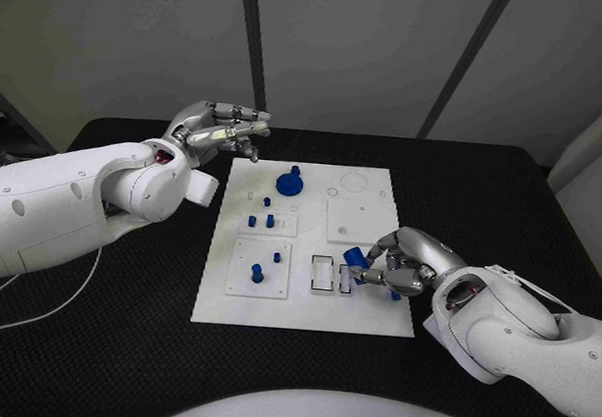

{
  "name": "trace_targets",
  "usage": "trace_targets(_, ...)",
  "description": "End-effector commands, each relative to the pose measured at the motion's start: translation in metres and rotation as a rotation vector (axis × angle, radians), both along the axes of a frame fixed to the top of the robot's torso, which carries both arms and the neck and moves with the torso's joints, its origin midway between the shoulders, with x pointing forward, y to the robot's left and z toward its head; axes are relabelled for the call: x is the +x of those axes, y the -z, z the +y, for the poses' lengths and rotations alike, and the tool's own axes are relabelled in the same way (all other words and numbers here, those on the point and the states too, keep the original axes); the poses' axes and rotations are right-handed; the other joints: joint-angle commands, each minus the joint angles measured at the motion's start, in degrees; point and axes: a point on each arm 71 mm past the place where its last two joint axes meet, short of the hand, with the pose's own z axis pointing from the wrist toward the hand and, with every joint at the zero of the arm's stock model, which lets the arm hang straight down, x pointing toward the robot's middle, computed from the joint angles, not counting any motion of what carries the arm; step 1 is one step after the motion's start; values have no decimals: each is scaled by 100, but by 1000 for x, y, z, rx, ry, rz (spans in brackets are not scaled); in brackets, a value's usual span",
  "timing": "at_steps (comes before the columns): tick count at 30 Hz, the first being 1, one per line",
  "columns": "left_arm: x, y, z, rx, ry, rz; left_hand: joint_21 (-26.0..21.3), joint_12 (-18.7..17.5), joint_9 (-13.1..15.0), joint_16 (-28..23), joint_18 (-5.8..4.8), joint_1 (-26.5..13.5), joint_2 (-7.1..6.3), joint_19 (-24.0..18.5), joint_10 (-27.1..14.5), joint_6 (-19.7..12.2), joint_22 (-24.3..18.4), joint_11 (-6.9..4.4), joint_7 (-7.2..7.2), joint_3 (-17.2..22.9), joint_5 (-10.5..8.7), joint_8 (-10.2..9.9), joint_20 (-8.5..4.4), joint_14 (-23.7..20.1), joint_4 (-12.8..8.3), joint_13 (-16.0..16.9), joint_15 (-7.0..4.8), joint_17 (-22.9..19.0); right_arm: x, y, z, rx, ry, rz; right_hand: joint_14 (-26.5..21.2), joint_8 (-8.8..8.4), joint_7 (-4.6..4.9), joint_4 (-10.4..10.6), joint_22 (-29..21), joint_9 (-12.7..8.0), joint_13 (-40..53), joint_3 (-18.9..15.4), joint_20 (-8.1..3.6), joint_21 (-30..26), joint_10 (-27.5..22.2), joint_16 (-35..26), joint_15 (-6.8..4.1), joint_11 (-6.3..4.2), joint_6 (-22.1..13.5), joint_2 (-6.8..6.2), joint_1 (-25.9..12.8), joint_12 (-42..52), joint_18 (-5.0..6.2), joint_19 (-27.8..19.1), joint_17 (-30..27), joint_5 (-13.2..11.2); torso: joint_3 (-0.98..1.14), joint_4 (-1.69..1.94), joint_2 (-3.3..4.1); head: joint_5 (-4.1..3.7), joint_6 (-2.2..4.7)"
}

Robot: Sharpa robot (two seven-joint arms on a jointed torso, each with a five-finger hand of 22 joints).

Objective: Assemble the parts on the task board

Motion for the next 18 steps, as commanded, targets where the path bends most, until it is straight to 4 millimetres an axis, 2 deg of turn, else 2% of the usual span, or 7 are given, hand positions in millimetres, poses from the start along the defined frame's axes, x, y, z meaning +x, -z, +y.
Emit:
trace_targets(1,0,-1,-2,-7,13,2,-25,31,1,-27,-14,2,34,3,-45,-30,-5,-10,-7,-42,-16,35,27,-49,3,-7,-4,-8,0,-1,7,46,0,15,336,12,-26,-18,746,8,-6,-30,4,30,34,34,-46,-3,32,2,49,4,-32,131,9,22,-3,-8,9,13,-1)
trace_targets(8,0,-1,-4,-9,18,3,-25,31,1,-27,-14,2,34,3,-45,-30,-5,-10,-7,-42,-16,35,27,-49,3,-7,-4,-8,3,8,23,22,-52,87,330,13,-29,9,744,33,-7,-126,3,27,25,31,-44,-2,58,41,-93,-30,-31,125,7,-53,-13,4,6,16,-17)
trace_targets(13,0,-1,-4,-9,18,4,-25,31,1,-27,-14,2,34,3,-45,-30,-5,-10,-7,-42,-16,35,27,-49,3,-7,-4,-8,5,12,32,13,-73,116,329,38,-45,9,746,57,6,-165,1,28,31,32,-50,-12,101,81,-154,-32,-31,124,13,-87,2,-2,9,53,-26)
trace_targets(18,0,-1,-5,-9,21,4,-25,31,1,-27,-14,2,34,3,-45,-30,-5,-10,-7,-42,-16,35,27,-49,3,-7,-4,-8,7,15,39,8,-80,129,330,54,-54,10,752,71,5,-187,-3,31,31,36,-55,-20,122,98,-186,-41,-32,127,24,-98,0,-5,5,56,-30)
